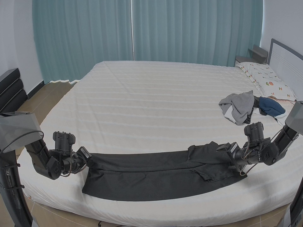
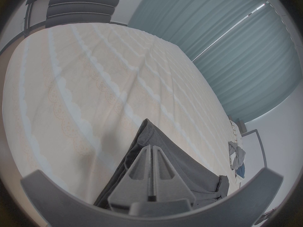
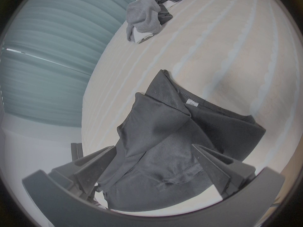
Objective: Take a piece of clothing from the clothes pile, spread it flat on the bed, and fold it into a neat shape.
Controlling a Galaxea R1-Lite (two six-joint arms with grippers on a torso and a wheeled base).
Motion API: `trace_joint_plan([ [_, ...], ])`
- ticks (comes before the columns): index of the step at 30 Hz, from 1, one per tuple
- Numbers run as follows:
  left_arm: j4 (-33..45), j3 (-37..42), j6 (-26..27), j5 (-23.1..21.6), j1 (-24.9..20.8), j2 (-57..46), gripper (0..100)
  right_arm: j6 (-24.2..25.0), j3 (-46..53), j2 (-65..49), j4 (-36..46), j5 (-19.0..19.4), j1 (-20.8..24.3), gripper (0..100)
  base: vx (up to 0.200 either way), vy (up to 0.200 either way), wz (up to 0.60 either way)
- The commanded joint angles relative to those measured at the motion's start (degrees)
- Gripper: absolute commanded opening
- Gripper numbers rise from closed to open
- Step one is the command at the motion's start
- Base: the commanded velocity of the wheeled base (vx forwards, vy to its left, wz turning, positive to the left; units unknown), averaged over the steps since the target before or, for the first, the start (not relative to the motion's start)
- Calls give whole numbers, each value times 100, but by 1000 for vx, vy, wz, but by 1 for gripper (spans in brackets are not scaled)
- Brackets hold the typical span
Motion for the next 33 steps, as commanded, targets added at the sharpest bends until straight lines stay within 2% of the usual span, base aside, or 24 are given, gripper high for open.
trace_joint_plan([
  [1, 0, 8, -5, -2, 8, -16, 0, 119, -267, 374, -13, -93, 136, 100, 0, 0, 0],
  [8, 0, -1, -5, -2, 8, -51, 0, 172, -557, 568, 48, -216, 136, 100, 0, 0, 0],
  [9, 0, -1, -5, -2, 8, -51, 0, 172, -627, 682, 48, -366, 136, 100, 0, 0, 0],
  [11, 0, -1, -5, -2, 8, -51, 0, 172, -653, 708, 48, -410, 145, 100, 0, 0, 0],
  [12, 0, -1, -5, -2, 17, -51, 0, 172, -671, 752, 48, -454, 136, 0, 0, 0, 0],
  [28, -9, -1, -13, 7, 26, -147, 0, 110, -855, 418, -22, -832, 57, 0, 0, 0, 0],
  [32, -18, 8, 4, 16, 87, -183, 0, -92, -855, 278, -172, -840, 66, 0, 0, 0, 0],
  [33, -18, 17, 4, 34, 96, -183, 0, -285, -820, 295, -251, -840, 66, 0, 0, 0, 0],
])
